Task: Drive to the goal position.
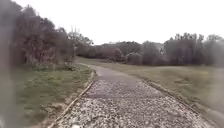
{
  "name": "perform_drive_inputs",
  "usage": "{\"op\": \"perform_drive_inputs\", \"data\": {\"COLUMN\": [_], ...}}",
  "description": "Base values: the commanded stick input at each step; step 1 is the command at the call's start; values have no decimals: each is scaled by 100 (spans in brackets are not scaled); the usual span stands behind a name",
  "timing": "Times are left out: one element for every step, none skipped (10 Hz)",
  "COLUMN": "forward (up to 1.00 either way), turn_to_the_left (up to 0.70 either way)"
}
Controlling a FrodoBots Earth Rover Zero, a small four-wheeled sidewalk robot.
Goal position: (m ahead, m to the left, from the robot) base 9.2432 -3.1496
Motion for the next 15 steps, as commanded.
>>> {"op": "perform_drive_inputs", "data": {"forward": [70, 70, 70, 70, 70, 70, 70, 70, 70, 70, 70, 70, 70, 70, 70], "turn_to_the_left": [0, 0, 0, 0, 0, 0, 0, 0, 0, 0, 0, 0, 0, 0, 0]}}
